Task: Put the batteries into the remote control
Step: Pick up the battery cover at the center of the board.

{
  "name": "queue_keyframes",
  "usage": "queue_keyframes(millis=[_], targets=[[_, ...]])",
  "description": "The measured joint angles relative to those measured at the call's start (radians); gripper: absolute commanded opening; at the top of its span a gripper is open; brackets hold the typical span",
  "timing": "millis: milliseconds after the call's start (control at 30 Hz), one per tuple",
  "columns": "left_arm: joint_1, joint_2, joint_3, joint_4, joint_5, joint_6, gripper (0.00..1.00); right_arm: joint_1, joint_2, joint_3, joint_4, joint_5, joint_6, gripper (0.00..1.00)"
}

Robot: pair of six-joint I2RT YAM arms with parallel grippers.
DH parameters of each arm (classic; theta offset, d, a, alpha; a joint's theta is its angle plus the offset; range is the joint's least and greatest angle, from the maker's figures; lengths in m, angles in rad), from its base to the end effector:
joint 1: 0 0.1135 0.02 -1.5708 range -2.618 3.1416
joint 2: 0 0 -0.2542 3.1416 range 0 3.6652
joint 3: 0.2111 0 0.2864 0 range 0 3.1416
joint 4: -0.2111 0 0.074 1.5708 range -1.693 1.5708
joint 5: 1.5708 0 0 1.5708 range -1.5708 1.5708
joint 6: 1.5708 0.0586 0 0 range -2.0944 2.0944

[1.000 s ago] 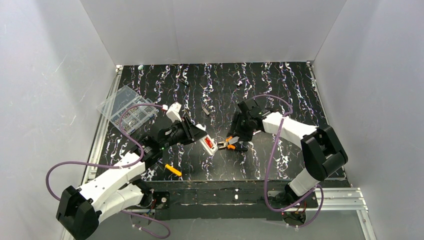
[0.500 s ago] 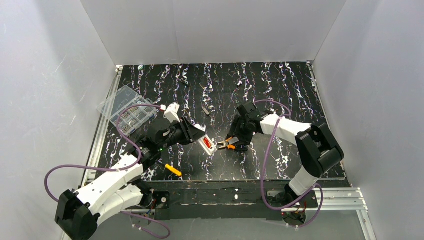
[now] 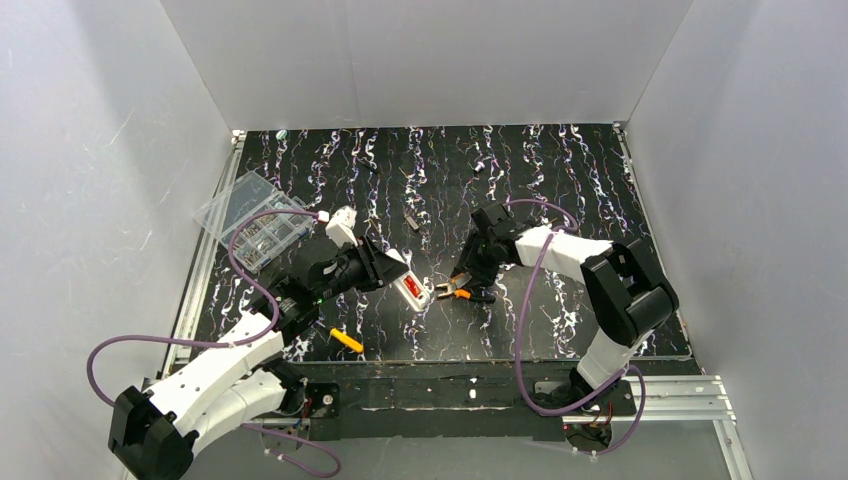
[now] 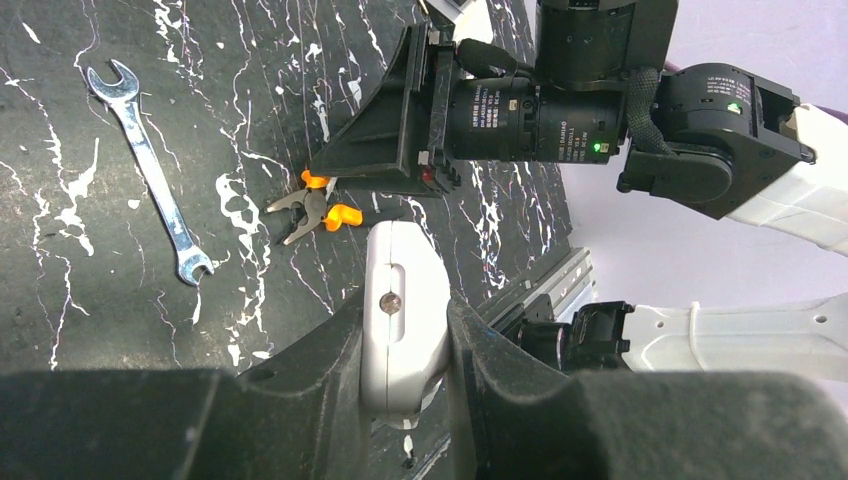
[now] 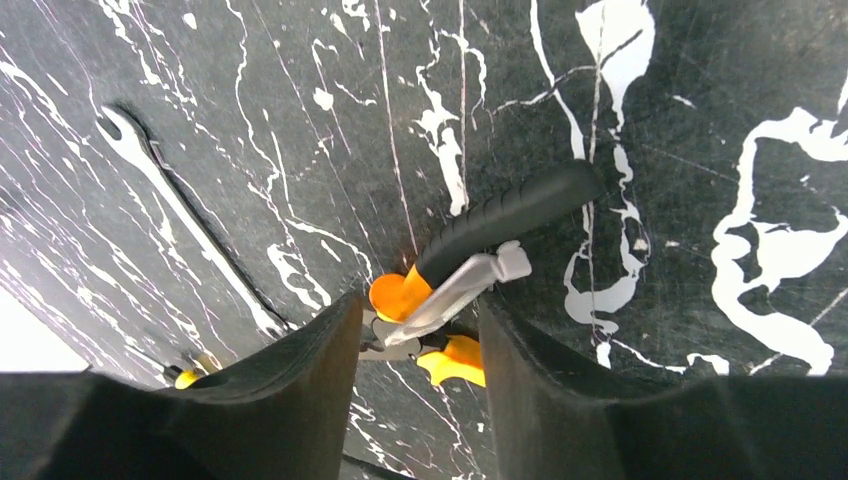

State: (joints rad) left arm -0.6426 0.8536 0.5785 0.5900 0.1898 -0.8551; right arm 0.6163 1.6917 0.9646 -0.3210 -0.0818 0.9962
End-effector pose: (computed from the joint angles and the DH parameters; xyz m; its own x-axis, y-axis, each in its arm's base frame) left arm 0.2046 -0.1669 0.3275 -0.3898 -0.6339 -0.6680 0.6675 0.3052 -0.6792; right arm 0.2958 0.2154 0.1098 -0.8958 0.3907 -0.2119 0.2623 0.8496 0.4575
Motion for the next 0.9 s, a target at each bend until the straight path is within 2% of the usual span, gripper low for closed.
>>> queue_keyframes(millis=[167,367,700,900], targets=[[0.002,0.0,0.0,-0.002,0.0,0.0,0.04,0.0,0.006,-0.003,0.024,0.0,0.0,0.32],[0.005,0.0,0.0,-0.004,0.0,0.0,0.05,-0.004,0.003,-0.015,0.062,0.002,-0.001,0.17],[0.006,0.01,0.0,0.003,0.001,-0.001,0.05,-0.005,-0.05,-0.06,0.076,0.016,-0.008,0.01],[0.006,0.019,0.0,0.004,0.002,-0.002,0.05,-0.005,-0.083,-0.093,0.077,0.03,-0.015,0.01]])
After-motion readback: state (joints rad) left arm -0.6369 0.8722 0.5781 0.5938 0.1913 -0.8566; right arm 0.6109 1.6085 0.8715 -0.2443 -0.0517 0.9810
